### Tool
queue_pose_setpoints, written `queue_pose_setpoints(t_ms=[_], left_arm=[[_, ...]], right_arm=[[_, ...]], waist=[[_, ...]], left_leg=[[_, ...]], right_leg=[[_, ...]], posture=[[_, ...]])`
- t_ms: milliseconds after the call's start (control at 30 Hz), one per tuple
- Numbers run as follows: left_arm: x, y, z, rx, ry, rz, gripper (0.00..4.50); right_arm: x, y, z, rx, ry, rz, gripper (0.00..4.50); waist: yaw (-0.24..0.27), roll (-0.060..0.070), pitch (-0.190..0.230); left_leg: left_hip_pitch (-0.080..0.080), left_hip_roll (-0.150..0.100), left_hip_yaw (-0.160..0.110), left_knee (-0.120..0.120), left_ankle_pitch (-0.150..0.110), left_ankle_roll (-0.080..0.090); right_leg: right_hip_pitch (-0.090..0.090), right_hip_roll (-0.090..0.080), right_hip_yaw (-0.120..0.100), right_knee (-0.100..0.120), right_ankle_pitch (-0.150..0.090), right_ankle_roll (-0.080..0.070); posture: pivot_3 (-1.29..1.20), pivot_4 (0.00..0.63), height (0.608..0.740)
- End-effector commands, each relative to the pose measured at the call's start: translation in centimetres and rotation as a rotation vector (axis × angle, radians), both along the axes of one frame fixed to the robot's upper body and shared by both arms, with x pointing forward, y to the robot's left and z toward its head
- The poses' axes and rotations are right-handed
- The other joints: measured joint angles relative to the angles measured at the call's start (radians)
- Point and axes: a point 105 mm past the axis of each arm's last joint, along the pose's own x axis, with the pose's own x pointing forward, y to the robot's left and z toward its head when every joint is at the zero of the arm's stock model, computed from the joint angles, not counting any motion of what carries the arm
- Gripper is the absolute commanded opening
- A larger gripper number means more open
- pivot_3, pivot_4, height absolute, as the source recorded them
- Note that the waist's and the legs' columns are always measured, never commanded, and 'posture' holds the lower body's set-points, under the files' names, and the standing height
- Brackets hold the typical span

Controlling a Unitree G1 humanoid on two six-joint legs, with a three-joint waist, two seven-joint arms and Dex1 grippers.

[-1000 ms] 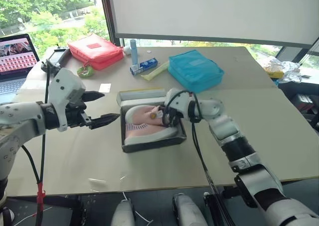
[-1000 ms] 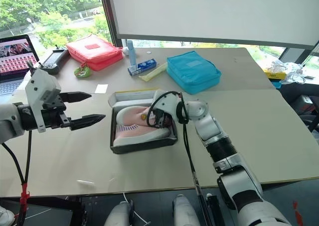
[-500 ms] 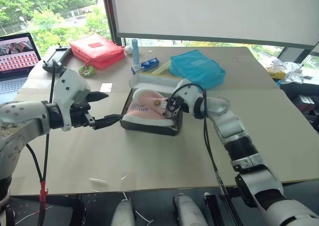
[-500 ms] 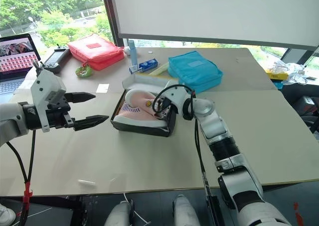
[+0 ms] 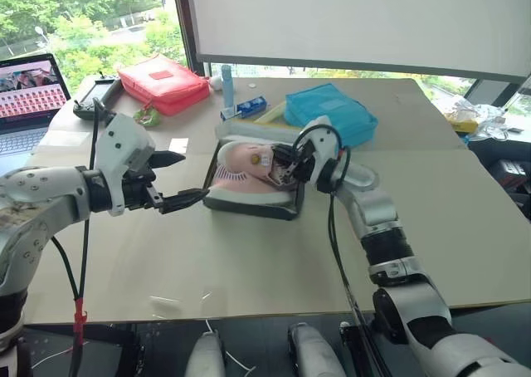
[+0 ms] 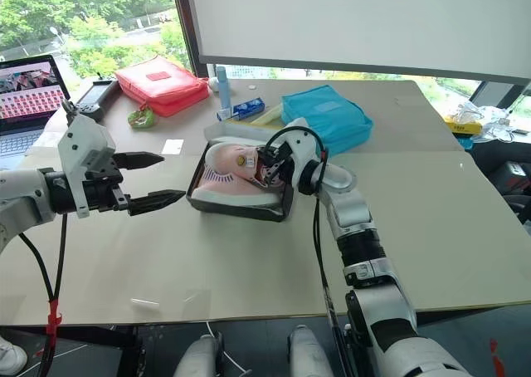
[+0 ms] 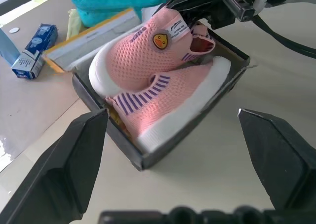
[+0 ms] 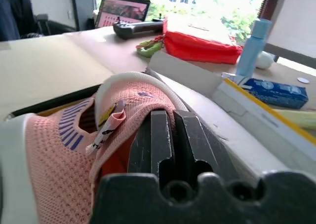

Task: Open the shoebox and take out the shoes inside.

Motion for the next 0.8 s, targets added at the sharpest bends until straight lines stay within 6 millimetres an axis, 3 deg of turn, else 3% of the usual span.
queue_pose_setpoints(t_ms=[33, 100, 167, 233, 367, 433, 500, 533, 667, 800], left_arm=[[-0.3, -0.4, 0.8, 0.006, -0.049, -0.019, 4.50], [-0.3, -0.5, 0.8, 0.005, -0.049, -0.021, 4.50], [-0.1, -0.5, 0.8, 0.006, -0.050, -0.023, 4.50], [0.0, -0.5, 0.9, 0.004, -0.051, -0.023, 4.50], [0.1, -0.6, 0.9, 0.003, -0.053, -0.025, 4.50], [0.2, -0.7, 0.9, 0.002, -0.055, -0.026, 4.50], [0.1, -0.7, 0.9, -0.001, -0.057, -0.026, 4.50], [0.1, -0.7, 0.9, -0.001, -0.057, -0.025, 4.50], [0.0, -0.6, 0.8, 0.000, -0.059, -0.021, 4.50], [0.0, -0.6, 0.9, -0.001, -0.063, -0.020, 4.50]], right_arm=[[-0.4, 0.2, 2.2, 0.019, -0.082, 0.012, 0.22], [-1.7, 1.5, 0.7, -0.141, -0.141, 0.099, 0.22], [-3.0, 2.5, 0.0, -0.336, -0.300, 0.168, 0.22], [-2.9, 2.5, -0.1, -0.574, -0.542, 0.137, 0.22], [-4.0, 3.2, -1.6, -0.642, -0.561, 0.276, 0.22], [-2.5, 2.4, 2.3, -0.366, -0.501, 0.159, 0.22], [-0.4, 0.1, 6.6, 0.017, -0.396, 0.008, 0.22], [0.1, -0.6, 7.0, 0.086, -0.351, -0.011, 0.22], [-0.3, 0.0, 6.6, 0.226, -0.201, 0.092, 0.22], [-0.3, 0.1, 7.0, 0.268, -0.169, 0.097, 0.22]], waist=[[-0.001, 0.000, 0.000], [0.000, 0.000, 0.000], [0.001, 0.000, 0.000], [0.001, 0.000, 0.000], [-0.005, 0.000, 0.000], [-0.010, 0.000, 0.000], [-0.014, 0.000, 0.000], [-0.014, 0.000, 0.001], [-0.001, 0.000, 0.001], [0.000, 0.000, 0.001]], left_leg=[[0.000, 0.000, 0.000, 0.000, 0.000, 0.000], [0.000, 0.000, 0.000, 0.000, 0.000, 0.000], [0.000, 0.000, 0.000, 0.000, 0.000, 0.000], [0.000, 0.000, 0.000, -0.001, 0.000, 0.000], [0.001, 0.000, 0.000, -0.001, -0.003, -0.005], [0.001, 0.000, 0.000, -0.001, -0.003, -0.004], [0.001, 0.000, 0.000, -0.001, 0.001, 0.001], [0.001, 0.000, 0.000, -0.001, 0.001, 0.001], [0.001, 0.000, -0.001, -0.001, 0.001, 0.002], [0.000, 0.000, -0.001, -0.001, 0.001, 0.001]], right_leg=[[0.000, 0.000, 0.000, 0.000, 0.000, 0.000], [0.000, 0.000, 0.000, 0.000, 0.000, 0.000], [0.000, 0.000, 0.000, -0.001, 0.000, 0.000], [0.000, 0.000, 0.000, -0.001, -0.001, 0.001], [0.000, 0.000, 0.000, -0.002, -0.001, 0.001], [0.001, 0.000, 0.000, -0.001, -0.001, 0.001], [0.000, 0.000, 0.000, -0.001, 0.000, 0.000], [0.000, 0.000, 0.000, 0.000, 0.000, 0.000], [0.002, 0.000, 0.000, 0.001, 0.000, 0.002], [0.001, 0.000, 0.000, 0.000, 0.000, 0.001]], posture=[[0.00, 0.150, 0.729], [0.00, 0.150, 0.729], [0.00, 0.150, 0.729], [0.00, 0.150, 0.729], [0.00, 0.150, 0.729], [0.00, 0.150, 0.729], [0.00, 0.150, 0.729], [0.00, 0.150, 0.729], [0.00, 0.150, 0.729], [0.00, 0.150, 0.729]])
